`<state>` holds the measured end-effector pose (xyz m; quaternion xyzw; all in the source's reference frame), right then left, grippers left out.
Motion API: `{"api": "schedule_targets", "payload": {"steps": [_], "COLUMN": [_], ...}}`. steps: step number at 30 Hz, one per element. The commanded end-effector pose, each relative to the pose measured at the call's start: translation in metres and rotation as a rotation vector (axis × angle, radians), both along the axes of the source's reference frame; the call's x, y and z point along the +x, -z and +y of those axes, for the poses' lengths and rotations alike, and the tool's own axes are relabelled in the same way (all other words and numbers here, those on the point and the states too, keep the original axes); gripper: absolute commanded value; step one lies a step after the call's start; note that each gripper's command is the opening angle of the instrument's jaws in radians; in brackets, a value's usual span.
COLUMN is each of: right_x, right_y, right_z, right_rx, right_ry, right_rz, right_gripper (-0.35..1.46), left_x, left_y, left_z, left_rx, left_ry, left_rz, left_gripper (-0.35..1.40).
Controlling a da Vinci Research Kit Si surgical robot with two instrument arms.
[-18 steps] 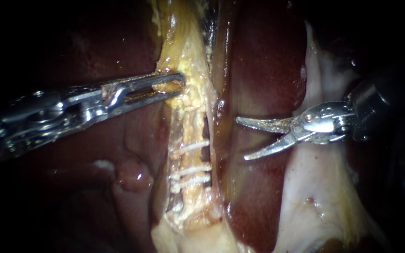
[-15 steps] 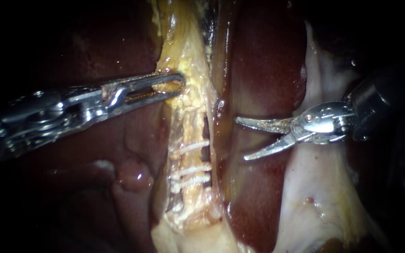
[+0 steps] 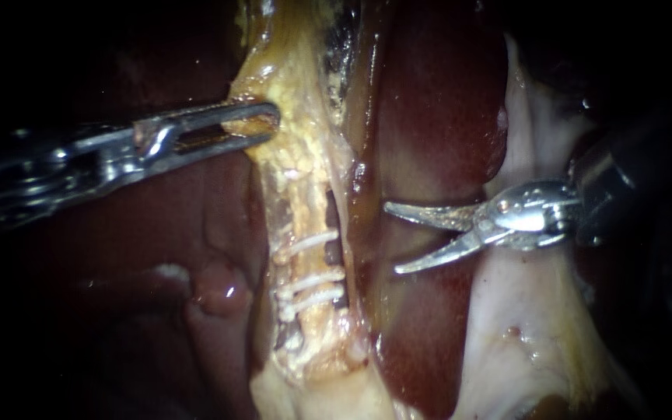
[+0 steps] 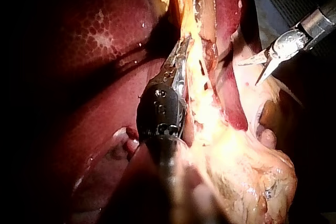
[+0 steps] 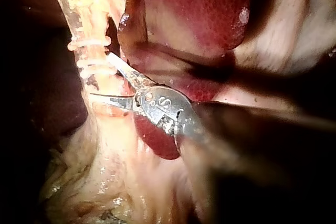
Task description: Go to the cutting position left tube
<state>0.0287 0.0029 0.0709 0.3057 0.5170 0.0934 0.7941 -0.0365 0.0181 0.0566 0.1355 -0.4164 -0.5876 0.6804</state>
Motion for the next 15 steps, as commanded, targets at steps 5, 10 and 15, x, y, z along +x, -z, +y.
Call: {"api": "schedule_targets", "payload": {"steps": [5, 10, 15], "right_x": [0.0015, 0.0025, 0.0039], "right_y": [-0.0006, -0.0011, -0.0020], "right_z": [-0.0004, -0.0004, -0.0001], "right_rx": [0.070, 0.137, 0.173], "right_ry": [0.032, 0.051, 0.086], "right_rz": [-0.021, -0.030, -0.061], "right_gripper": [1.43, 1.43, 1.41], "left_x": [0.0005, 0.0007, 0.0007], "left_y": [0.0014, 0.0021, 0.0023], "left_z": [-0.0002, -0.0003, -0.0004], "left_rx": [-0.008, -0.017, -0.019], "left_ry": [0.007, 0.004, 0.006], "left_rz": [-0.008, -0.004, -0.005], "left_gripper": [-0.35, -0.35, -0.35]}}
